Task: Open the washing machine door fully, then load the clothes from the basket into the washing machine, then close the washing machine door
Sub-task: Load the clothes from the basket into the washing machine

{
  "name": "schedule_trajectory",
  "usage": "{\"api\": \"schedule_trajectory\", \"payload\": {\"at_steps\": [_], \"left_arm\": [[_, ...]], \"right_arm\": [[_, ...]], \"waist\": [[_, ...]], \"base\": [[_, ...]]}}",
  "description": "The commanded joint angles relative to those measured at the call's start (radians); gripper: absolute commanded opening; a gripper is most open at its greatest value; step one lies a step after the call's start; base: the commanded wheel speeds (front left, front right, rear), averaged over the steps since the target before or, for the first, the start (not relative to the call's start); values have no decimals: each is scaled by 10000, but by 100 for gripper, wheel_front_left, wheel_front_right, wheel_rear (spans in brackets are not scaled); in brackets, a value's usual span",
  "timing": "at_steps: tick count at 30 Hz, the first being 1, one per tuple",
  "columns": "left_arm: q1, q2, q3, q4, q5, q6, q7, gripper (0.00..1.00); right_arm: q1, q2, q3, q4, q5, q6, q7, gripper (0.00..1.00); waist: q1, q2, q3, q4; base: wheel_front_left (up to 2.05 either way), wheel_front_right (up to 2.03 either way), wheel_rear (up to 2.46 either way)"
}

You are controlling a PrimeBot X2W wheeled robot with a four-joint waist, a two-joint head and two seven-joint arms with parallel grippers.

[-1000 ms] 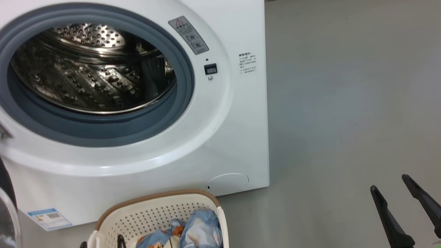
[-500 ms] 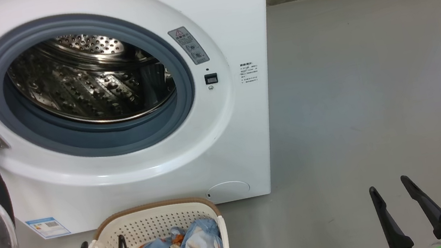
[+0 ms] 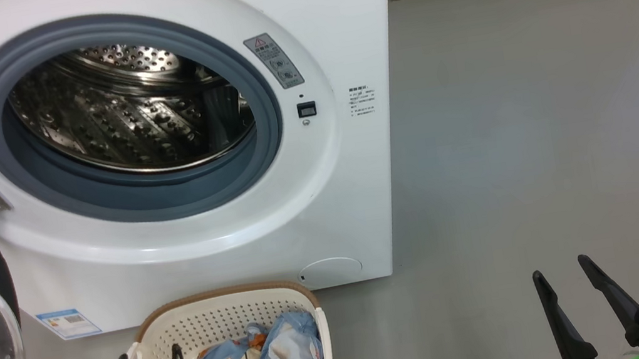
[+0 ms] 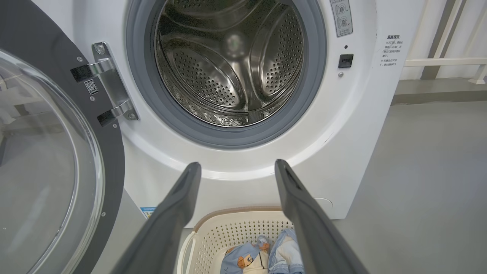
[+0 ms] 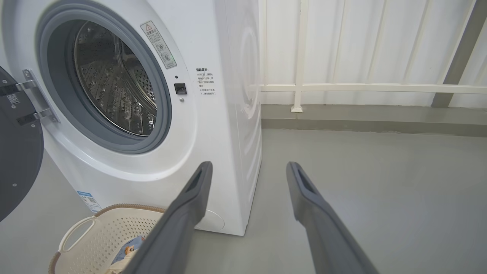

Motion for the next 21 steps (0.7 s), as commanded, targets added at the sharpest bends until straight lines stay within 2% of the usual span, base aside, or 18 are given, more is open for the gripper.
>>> {"api": "schedule_trajectory", "payload": {"at_steps": [1,8,15,20,21], "left_arm": [[-510,163,301,-122,-108,117,-54,100],[-1066,28,112,989,-332,-183,-116,100],[-2409,-209,-172,3214,-708,-890,-173,100],[-3683,-480,-602,5278,-919,-1558,-60,100],[-3683,-480,-602,5278,-919,-1558,-60,100]], "right_arm": [[-241,-82,286,-259,29,16,-95,100],[-469,-81,364,-358,13,16,-83,100],[-891,-111,478,-515,5,16,-65,100],[-1310,-274,564,-603,95,16,-85,100],[-1310,-274,564,-603,95,16,-85,100]], "waist": [[0,0,68,6],[0,0,513,-14],[0,0,1391,-55],[0,0,2233,-145],[0,0,2233,-145]], "base": [[0,0,0],[0,0,0],[0,0,0],[0,0,0],[0,0,0]]}}
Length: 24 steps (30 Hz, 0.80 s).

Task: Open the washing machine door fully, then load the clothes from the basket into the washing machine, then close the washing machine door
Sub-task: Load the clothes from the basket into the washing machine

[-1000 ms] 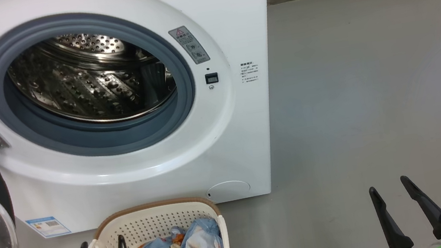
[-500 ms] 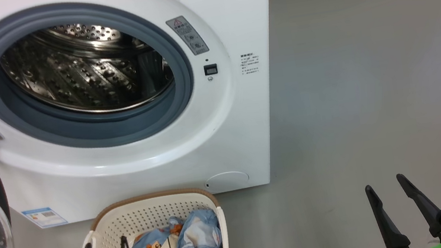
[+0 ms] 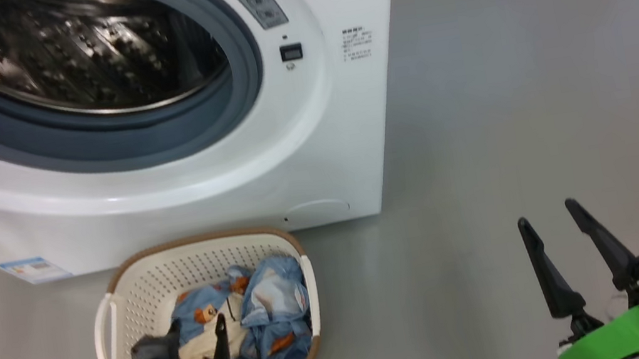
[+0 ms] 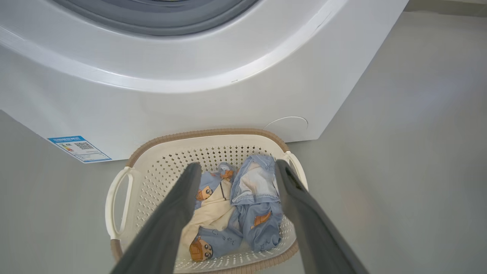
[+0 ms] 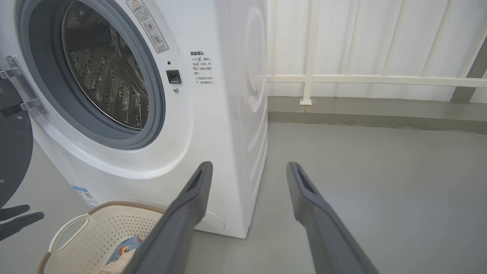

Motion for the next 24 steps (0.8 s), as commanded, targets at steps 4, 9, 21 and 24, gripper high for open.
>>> {"api": "schedule_trajectory", "payload": {"at_steps": [4,9,21,24], "left_arm": [[-1451,-46,-4,1461,-205,-480,-70,100],[-2922,-184,-466,3461,-456,-954,-94,100],[-4813,-212,-1677,5444,-1731,-1407,292,100],[-5283,-212,-1731,5814,-1902,-1360,284,100]], "right_arm": [[-758,-221,409,-372,156,16,-134,100],[-1422,-363,677,-353,233,16,-225,100],[-2432,-636,1098,-389,440,16,-402,100],[-2624,-670,1125,-473,480,16,-429,100]], "waist": [[0,-1,1353,-222],[0,-1,2460,-493],[0,-1,4503,-1120],[0,-1,5086,-1271]], "base": [[0,0,0],[0,0,0],[0,0,0],[0,0,0]]}}
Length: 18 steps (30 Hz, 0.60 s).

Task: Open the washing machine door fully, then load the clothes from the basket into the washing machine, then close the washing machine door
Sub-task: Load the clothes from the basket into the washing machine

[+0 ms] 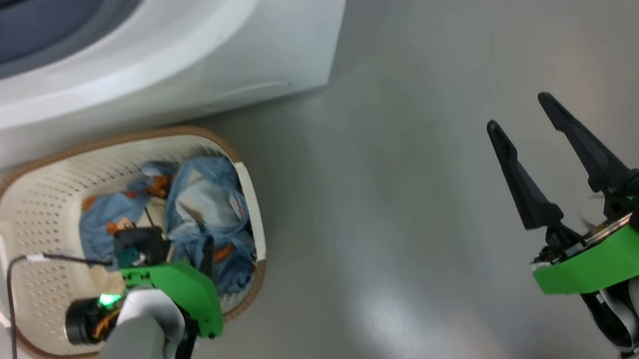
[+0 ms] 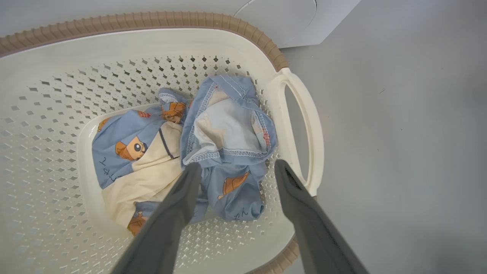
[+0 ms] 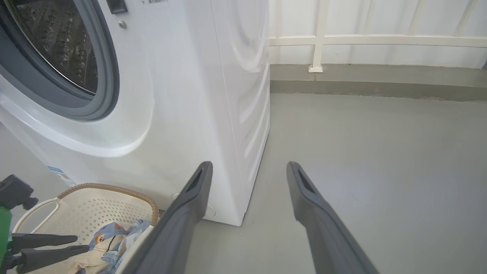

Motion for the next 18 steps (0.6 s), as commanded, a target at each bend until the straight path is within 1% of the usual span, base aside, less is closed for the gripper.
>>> {"api": "schedule_trajectory", "payload": {"at_steps": [1,5,9,18], "left_arm": [[-273,223,116,120,-53,37,-39,100],[-904,242,377,479,-350,109,-89,100],[-1461,419,520,652,-486,148,-219,100],[-2297,736,603,850,-617,279,-172,100]], "right_arm": [[-83,-61,261,-323,118,16,-92,100],[-362,-90,332,-449,125,16,-115,100],[-642,-41,376,-608,133,16,-124,100],[-994,62,340,-946,201,16,-128,100]], "waist": [[0,-1,1215,-525],[0,-1,2008,-738],[0,-1,2681,-963],[0,-1,3697,-1145]], "base": [[0,0,0],[0,0,0],[0,0,0],[0,0,0]]}}
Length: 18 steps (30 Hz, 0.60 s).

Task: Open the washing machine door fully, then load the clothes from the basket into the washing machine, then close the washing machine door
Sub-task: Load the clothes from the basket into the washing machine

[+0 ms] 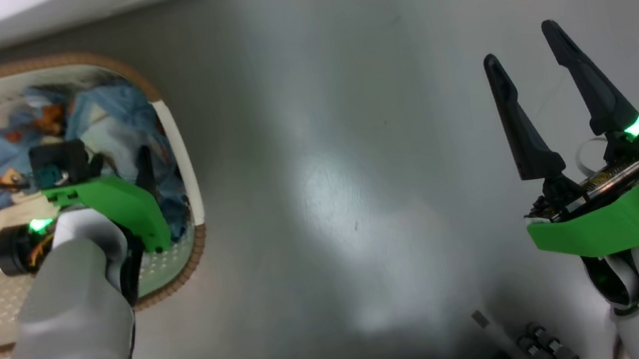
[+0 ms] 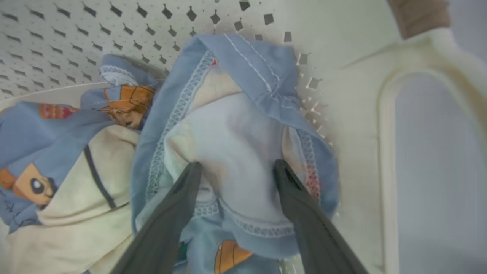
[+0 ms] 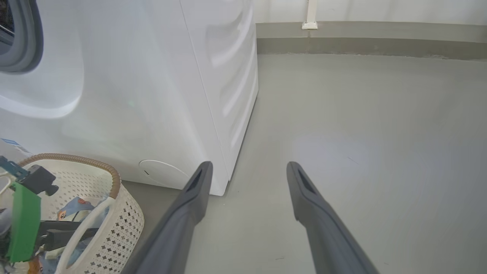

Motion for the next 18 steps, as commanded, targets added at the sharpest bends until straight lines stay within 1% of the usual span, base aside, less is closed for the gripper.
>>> {"api": "schedule_trajectory", "payload": {"at_steps": [1,13,14,16,17,18], "left_arm": [[19,367,188,9,-160,136,-39,100],[-346,657,289,77,-365,457,185,100],[-360,673,284,80,-370,489,187,92],[-370,706,250,84,-372,458,226,7],[-370,709,231,86,-368,463,230,0],[-365,693,209,87,-364,482,236,0]], "right_arm": [[164,51,230,-272,46,16,-115,100],[177,83,226,-465,46,16,-115,100],[186,83,215,-473,44,16,-115,100],[203,96,191,-493,34,16,-116,100],[206,101,173,-498,24,16,-116,100],[212,106,157,-500,12,16,-116,100]], "waist": [[0,-1,688,-308],[0,-1,1085,-546],[0,-1,1097,-554],[0,-1,1110,-557],[0,-1,1110,-549],[0,-1,1102,-534]], "base": [[0,0,0],[0,0,0],[0,0,0],[0,0,0],[0,0,0],[0,0,0]]}}
